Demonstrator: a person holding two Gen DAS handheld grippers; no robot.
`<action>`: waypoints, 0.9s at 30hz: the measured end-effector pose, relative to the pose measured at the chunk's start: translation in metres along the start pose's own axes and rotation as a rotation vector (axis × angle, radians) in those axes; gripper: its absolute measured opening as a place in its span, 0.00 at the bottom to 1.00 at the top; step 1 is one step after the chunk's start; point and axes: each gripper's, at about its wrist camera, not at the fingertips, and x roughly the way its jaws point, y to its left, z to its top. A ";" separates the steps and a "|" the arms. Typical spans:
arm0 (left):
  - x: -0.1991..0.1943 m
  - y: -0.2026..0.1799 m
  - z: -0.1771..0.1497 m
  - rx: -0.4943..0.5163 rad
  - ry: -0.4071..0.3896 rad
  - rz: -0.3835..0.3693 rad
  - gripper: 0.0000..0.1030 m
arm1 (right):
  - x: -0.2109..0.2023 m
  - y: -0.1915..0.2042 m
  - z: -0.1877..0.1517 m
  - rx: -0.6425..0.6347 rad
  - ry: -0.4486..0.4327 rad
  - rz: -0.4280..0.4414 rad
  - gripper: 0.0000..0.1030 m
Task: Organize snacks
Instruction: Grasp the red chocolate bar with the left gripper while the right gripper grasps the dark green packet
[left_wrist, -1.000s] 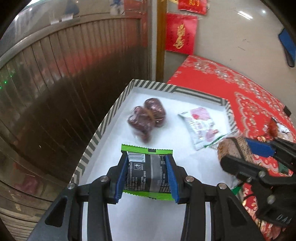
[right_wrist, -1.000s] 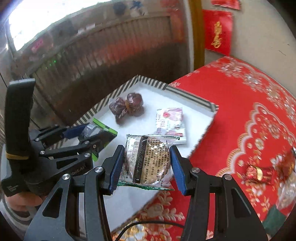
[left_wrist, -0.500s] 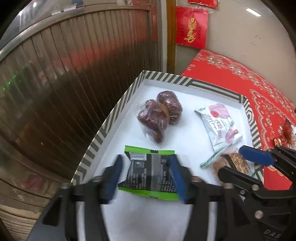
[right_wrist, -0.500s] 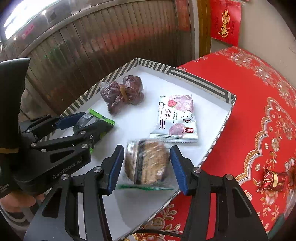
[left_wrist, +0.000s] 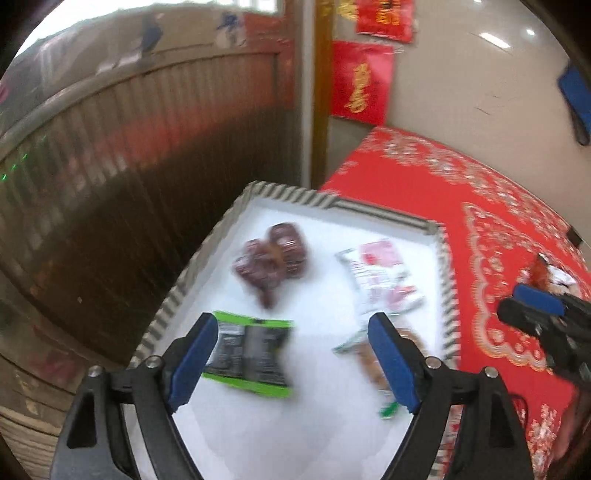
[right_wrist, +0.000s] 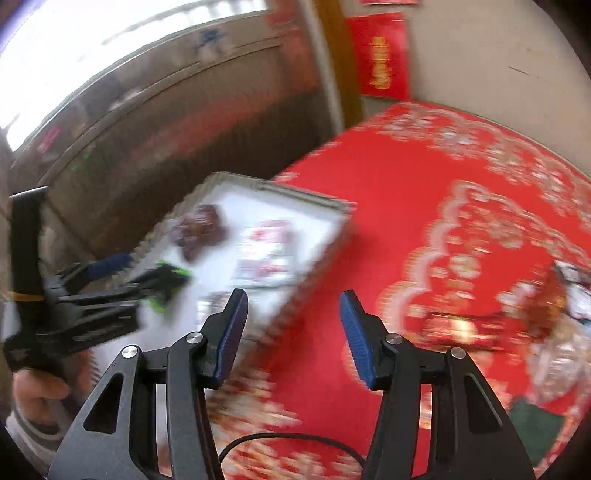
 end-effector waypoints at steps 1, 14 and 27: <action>-0.003 -0.008 0.002 0.018 -0.005 -0.010 0.85 | -0.003 -0.012 0.000 0.010 0.004 -0.017 0.50; -0.008 -0.070 0.008 0.123 0.003 -0.068 0.86 | 0.027 -0.087 0.009 0.148 0.062 0.110 0.51; -0.010 -0.119 0.018 0.197 0.037 -0.179 0.87 | -0.053 -0.107 -0.030 0.171 0.001 0.098 0.51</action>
